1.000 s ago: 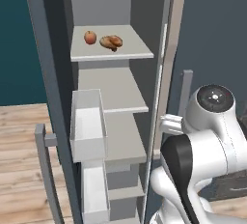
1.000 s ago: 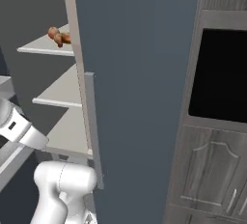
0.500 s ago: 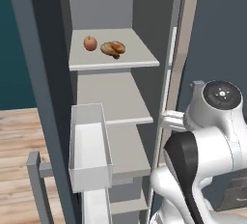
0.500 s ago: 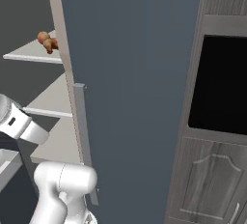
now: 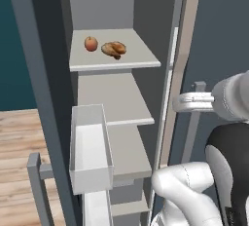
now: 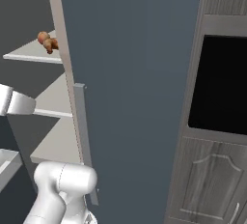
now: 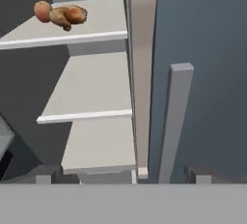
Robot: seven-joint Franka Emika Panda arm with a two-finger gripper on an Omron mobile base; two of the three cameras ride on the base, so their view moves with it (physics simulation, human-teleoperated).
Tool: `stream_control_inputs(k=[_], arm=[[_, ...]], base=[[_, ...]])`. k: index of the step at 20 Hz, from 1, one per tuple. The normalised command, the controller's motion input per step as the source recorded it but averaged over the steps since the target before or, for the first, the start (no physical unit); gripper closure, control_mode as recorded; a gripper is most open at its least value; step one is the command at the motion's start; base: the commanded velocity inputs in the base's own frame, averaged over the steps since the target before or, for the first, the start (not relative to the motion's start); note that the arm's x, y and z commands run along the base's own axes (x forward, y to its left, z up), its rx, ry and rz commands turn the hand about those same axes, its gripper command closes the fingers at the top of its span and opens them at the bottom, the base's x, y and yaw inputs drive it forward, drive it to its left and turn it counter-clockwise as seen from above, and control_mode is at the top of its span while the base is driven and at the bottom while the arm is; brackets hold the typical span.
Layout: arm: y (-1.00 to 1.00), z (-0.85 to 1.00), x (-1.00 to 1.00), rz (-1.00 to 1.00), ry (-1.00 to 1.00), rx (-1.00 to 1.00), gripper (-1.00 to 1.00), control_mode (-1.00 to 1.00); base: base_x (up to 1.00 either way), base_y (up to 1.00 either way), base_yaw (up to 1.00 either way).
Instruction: Take the bell pepper, peach, and chicken drumstick from the freezer and place them in the bowl on the counter.
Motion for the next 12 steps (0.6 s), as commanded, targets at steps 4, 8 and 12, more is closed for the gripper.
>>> stream_control_inputs(k=[4, 8, 12], arm=[[0.59, 0.71, -0.08, 0.44, -0.27, -0.02, -1.0, -1.0], [0.71, 0.77, 0.38, 0.35, -0.21, 0.0, -1.0, -1.0], [0.61, 0.64, 0.48, 0.26, -0.1, 0.0, -1.0, -1.0]], base=[[0.0, 0.0, 0.0], [0.0, 0.0, 0.0], [0.0, 0.0, 0.0]])
